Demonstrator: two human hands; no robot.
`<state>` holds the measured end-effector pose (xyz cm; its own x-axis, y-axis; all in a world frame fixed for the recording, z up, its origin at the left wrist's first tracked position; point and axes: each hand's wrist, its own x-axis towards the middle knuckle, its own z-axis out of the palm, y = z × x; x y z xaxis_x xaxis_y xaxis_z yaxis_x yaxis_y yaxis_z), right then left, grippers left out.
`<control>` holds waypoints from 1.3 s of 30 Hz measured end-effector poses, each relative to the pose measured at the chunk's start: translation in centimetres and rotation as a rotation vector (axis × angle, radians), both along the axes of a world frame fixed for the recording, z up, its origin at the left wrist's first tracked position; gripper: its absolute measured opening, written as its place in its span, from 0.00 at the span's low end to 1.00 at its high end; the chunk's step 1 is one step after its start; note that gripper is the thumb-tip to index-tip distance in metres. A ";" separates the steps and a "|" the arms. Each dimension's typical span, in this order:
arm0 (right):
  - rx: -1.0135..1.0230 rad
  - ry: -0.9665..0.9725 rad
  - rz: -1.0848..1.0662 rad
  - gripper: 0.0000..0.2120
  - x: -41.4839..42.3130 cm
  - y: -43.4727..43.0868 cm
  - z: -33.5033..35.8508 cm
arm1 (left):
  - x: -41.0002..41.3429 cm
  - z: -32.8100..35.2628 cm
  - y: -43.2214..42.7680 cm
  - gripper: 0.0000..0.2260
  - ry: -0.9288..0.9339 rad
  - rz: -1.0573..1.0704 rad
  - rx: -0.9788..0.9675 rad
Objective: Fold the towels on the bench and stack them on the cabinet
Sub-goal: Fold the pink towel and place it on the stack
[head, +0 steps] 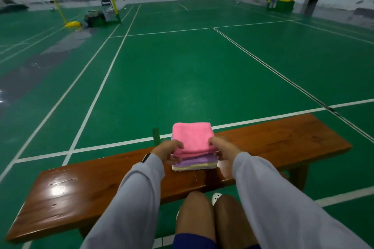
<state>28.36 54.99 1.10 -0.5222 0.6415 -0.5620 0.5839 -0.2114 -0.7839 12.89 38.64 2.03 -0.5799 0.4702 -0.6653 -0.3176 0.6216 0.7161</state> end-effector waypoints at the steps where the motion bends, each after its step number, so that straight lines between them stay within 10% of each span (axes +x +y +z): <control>1: 0.018 -0.030 -0.003 0.14 0.5 -0.5 -0.4 | 0.4 -0.8 -0.3 0.11 0.034 -0.004 -0.027; 8: 0.395 -0.243 0.186 0.04 0.1 -1.6 -0.5 | 1.1 -1.8 -0.4 0.09 0.266 0.000 -0.078; 14: 0.808 -0.329 0.325 0.25 -1.7 -1.3 1.3 | 0.6 0.5 1.4 0.28 0.735 -0.235 -0.143; 20: 0.849 -0.318 0.494 0.21 -4.1 -0.8 0.7 | -0.2 -0.8 3.9 0.25 1.092 -0.570 -0.052; 39: 0.928 -0.218 0.558 0.30 -7.2 1.2 -10.7 | -0.5 -9.9 5.8 0.25 1.167 -0.506 -0.153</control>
